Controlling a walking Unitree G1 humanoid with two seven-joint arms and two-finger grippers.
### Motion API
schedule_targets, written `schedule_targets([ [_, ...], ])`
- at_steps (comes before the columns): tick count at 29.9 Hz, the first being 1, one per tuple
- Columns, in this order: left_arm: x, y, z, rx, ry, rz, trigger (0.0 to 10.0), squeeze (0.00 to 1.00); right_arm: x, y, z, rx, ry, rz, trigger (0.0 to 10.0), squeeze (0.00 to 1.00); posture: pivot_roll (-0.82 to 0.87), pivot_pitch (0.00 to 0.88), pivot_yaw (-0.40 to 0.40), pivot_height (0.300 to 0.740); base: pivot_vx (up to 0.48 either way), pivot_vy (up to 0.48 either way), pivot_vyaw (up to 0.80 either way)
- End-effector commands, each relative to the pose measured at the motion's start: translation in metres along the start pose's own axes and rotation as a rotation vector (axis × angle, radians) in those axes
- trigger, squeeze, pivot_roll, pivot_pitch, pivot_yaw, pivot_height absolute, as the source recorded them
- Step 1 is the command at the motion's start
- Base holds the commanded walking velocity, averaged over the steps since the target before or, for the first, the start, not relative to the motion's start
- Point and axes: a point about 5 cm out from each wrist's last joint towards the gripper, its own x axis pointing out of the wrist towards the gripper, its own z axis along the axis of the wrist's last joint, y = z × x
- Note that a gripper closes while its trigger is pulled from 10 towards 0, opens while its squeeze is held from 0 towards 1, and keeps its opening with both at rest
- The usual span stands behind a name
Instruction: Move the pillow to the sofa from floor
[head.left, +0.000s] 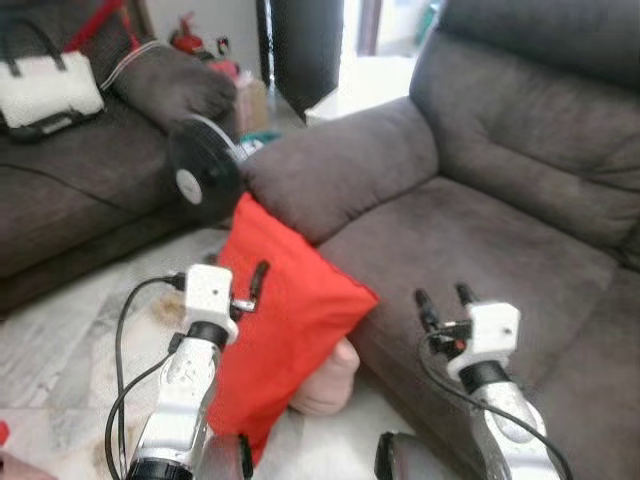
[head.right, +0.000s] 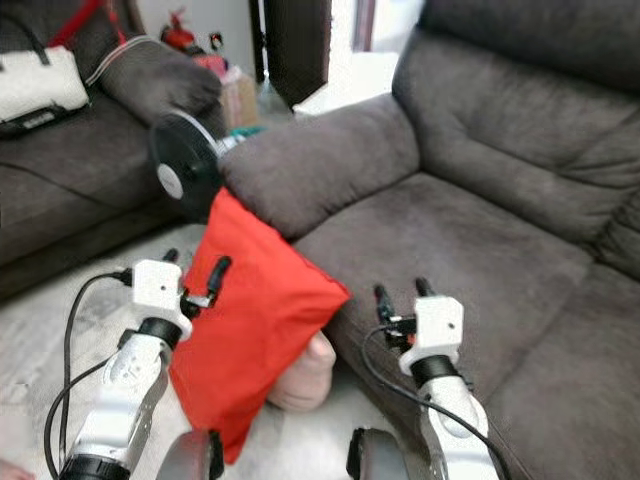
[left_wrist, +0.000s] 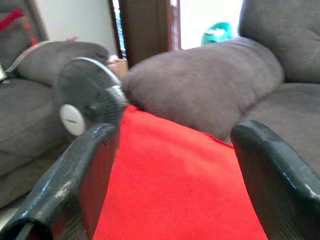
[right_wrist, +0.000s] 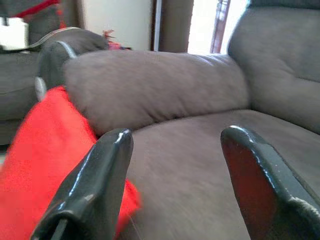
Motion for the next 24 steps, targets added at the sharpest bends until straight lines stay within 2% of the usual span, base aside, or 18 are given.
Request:
schedule_targets([
  [1, -0.0018, 0.0097, -0.0009, 0.010, 0.008, 0.027, 10.0, 0.00, 0.0040, 0.0098, 0.0038, -0.004, -0.016, 0.041, 10.0, 0.00, 0.10, 0.000, -0.033, 0.529, 0.337, 0.000, 0.80],
  [17, -0.0024, 0.0098, -0.0021, 0.011, 0.014, 0.025, 10.0, 0.00, 0.0031, 0.0083, 0.0013, 0.004, 0.004, 0.036, 10.0, 0.00, 0.10, 0.000, -0.035, 0.529, 0.340, 0.000, 0.05],
  [24, -0.0038, 0.0095, -0.0033, 0.016, 0.017, 0.028, 10.0, 0.00, 0.0016, 0.0079, 0.0004, -0.025, 0.012, 0.051, 10.0, 0.00, 0.10, 0.000, -0.037, 0.529, 0.284, 0.000, 0.11],
])
